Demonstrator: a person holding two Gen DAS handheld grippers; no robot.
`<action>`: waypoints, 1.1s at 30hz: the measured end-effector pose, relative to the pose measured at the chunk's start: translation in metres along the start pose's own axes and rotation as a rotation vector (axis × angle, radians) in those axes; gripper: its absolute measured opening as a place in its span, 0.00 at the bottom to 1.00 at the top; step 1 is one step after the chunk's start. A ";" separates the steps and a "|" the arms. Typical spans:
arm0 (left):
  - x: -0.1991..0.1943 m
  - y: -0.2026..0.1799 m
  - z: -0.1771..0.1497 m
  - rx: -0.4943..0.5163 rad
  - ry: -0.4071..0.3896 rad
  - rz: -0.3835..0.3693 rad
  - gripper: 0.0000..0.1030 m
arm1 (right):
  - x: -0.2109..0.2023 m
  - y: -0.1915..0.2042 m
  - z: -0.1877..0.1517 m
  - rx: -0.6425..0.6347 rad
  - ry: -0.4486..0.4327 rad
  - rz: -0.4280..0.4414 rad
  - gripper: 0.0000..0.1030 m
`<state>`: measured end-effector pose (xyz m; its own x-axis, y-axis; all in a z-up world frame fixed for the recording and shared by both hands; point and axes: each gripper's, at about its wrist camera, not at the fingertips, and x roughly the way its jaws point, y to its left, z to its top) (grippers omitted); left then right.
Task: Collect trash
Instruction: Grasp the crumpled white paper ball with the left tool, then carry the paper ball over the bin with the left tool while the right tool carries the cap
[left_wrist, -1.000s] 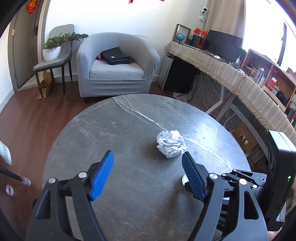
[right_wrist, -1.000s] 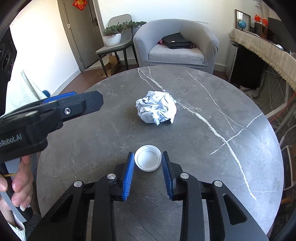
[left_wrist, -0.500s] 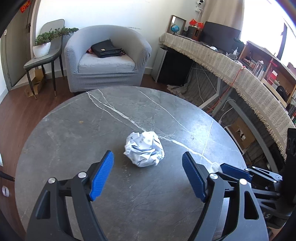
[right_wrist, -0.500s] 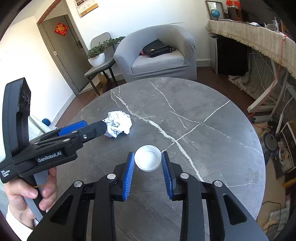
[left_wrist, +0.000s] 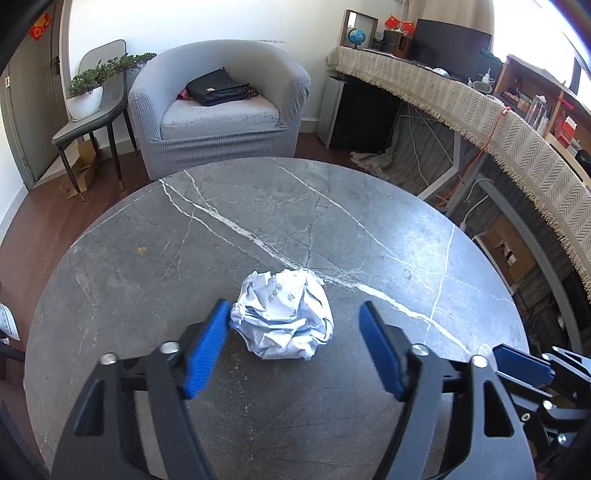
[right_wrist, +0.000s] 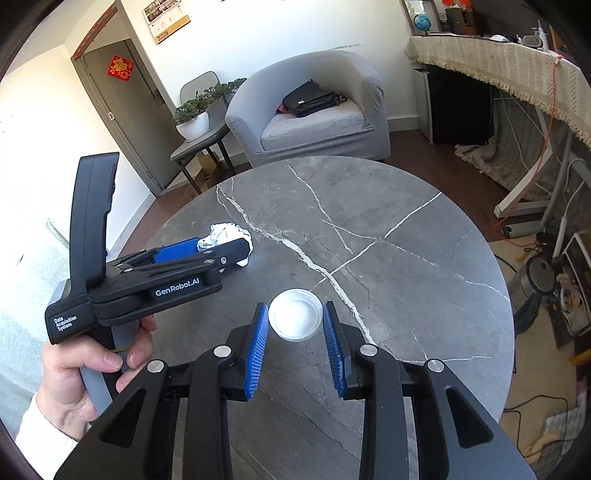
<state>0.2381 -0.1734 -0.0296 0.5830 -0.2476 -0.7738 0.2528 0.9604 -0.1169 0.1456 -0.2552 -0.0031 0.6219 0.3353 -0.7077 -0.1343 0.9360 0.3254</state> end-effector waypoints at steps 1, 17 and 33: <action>0.002 0.000 0.000 0.004 0.006 0.005 0.56 | -0.001 0.000 0.000 -0.003 0.000 0.002 0.30; -0.048 0.014 -0.026 -0.040 -0.030 -0.026 0.53 | -0.012 0.030 -0.006 -0.056 0.008 0.056 0.30; -0.115 0.070 -0.065 -0.054 -0.069 0.012 0.53 | 0.002 0.100 -0.017 -0.139 0.018 0.092 0.30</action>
<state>0.1390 -0.0691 0.0104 0.6381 -0.2422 -0.7309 0.2040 0.9685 -0.1428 0.1202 -0.1596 0.0171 0.5881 0.4210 -0.6906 -0.2962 0.9066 0.3005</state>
